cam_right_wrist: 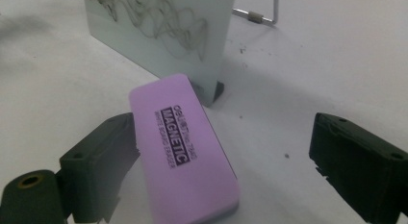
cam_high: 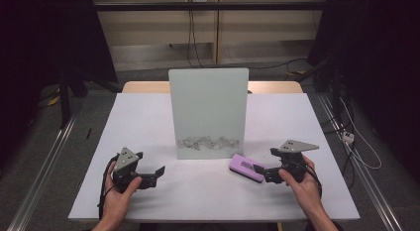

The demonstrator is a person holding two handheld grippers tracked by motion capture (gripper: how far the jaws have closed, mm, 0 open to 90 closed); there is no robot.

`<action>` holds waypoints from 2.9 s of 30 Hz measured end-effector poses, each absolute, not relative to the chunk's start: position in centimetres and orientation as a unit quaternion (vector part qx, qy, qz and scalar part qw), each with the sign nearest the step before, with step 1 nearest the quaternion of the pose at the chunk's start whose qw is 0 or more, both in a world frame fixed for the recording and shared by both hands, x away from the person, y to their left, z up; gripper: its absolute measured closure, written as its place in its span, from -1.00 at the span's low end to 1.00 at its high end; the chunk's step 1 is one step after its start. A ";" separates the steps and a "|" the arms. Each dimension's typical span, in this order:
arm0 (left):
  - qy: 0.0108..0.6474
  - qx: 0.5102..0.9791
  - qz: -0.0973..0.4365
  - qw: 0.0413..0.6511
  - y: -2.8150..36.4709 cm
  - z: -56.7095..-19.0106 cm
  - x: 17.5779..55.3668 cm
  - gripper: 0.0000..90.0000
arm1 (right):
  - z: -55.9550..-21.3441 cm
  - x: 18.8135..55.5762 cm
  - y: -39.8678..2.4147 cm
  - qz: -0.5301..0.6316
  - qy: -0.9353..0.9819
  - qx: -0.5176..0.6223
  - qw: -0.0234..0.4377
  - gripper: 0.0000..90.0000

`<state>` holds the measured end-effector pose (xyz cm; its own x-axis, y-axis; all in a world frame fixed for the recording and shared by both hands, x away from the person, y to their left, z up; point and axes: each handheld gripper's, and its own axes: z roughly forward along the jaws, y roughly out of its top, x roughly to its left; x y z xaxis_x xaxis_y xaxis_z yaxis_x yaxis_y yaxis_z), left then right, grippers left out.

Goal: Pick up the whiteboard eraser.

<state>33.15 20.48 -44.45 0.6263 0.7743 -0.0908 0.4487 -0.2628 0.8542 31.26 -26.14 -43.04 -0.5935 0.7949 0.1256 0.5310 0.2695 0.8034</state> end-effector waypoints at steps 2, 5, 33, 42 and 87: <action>0.394 0.775 0.178 0.461 20.5 -44.4 33.1 -0.90 | -42.7 31.5 -25.7 0.431 0.785 0.415 0.157 -0.78; 0.392 0.775 0.187 0.460 20.4 -44.2 33.0 -0.90 | -42.5 32.1 -24.6 0.426 0.796 0.404 0.149 -0.73; 0.393 0.777 0.179 0.457 20.5 -44.4 33.3 -0.89 | -42.1 35.8 -21.3 0.283 0.907 0.305 0.060 -0.37; 0.392 0.779 0.177 0.456 20.5 -44.4 33.3 -0.89 | -42.2 35.7 -20.7 0.248 0.923 0.287 0.062 -0.20; 0.393 0.778 0.177 0.457 20.7 -44.4 33.4 -0.89 | -41.7 35.2 -20.5 0.284 0.917 0.272 0.074 -0.08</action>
<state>33.35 20.73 -44.42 0.6294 0.7725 -0.0842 0.4495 -0.2735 0.8504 35.15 -20.45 -41.73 -0.8412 0.5404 0.0187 0.4566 0.6913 0.5600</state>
